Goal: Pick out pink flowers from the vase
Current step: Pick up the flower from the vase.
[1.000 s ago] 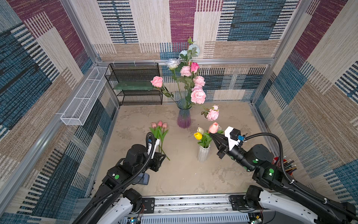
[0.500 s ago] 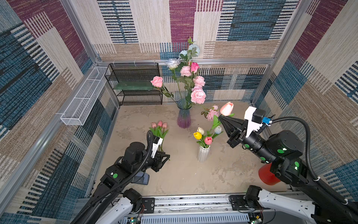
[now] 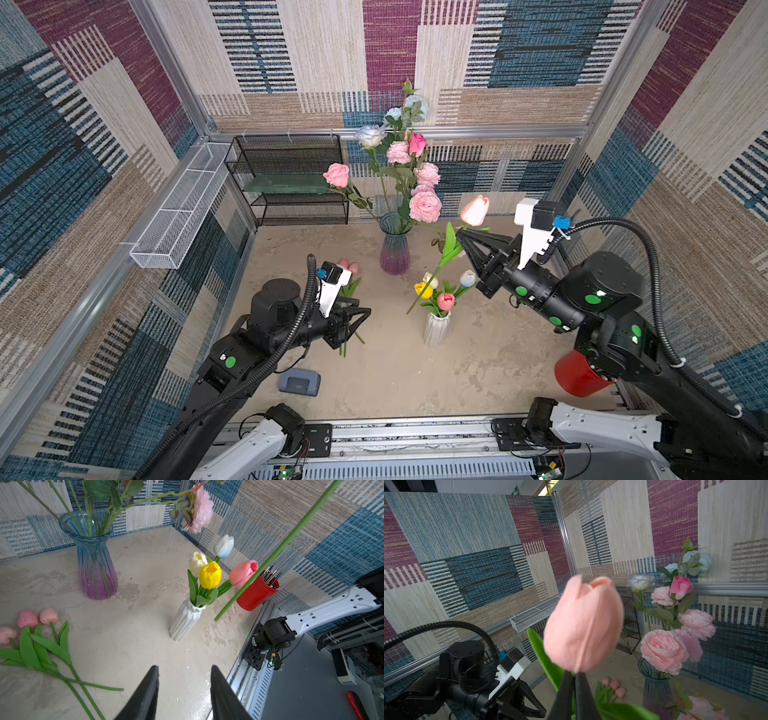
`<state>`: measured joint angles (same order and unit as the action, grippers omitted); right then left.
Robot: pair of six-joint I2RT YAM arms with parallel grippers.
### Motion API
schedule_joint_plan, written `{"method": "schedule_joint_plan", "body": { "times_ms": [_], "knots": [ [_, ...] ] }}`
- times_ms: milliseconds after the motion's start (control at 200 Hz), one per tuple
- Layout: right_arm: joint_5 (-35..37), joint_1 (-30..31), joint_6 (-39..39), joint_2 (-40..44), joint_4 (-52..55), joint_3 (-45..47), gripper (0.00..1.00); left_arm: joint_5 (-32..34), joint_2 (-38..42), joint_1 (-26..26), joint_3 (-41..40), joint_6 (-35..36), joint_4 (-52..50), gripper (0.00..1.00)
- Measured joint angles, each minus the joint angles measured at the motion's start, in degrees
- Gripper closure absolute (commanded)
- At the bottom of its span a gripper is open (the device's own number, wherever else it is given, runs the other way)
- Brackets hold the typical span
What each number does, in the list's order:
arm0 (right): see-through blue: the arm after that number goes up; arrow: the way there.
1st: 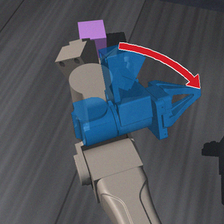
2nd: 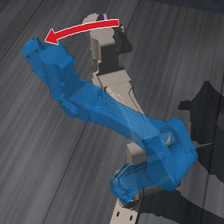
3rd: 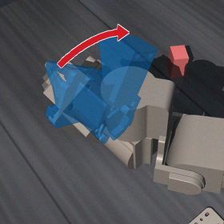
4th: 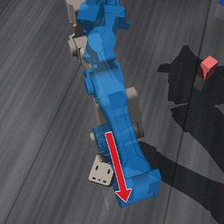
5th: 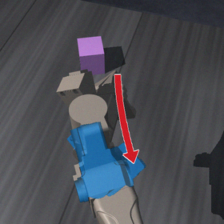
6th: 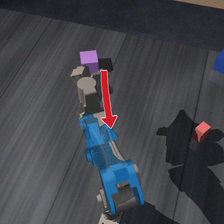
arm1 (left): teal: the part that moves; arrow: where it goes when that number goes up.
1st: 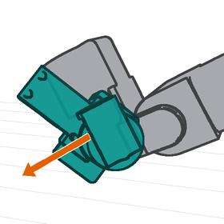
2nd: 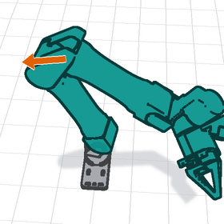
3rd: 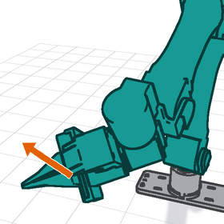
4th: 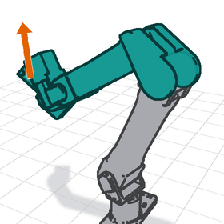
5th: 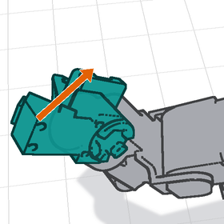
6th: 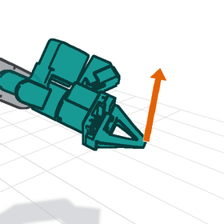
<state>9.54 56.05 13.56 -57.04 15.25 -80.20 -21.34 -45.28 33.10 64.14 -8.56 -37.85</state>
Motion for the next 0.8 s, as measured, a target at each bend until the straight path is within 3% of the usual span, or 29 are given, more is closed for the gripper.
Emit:
{"method": "schedule_joint_plan", "body": {
  "times_ms": [366,561,801],
  "knots": [
    [12.07,5.86,19.21,-13.11,3.08,-2.69,1.0,1.73,-4.26,3.43,4.39,7.15,-0.07,0.5],
    [13.55,6.45,22.38,-15.61,3.45,-3.54,1.0,3.52,-5.92,4.79,4.42,10.29,-0.09,0.5],
    [13.53,6.51,23.34,-16.15,3.48,-3.54,1.0,6.58,-7.87,6.58,4.31,11.58,-0.09,0.59]
  ]
}}
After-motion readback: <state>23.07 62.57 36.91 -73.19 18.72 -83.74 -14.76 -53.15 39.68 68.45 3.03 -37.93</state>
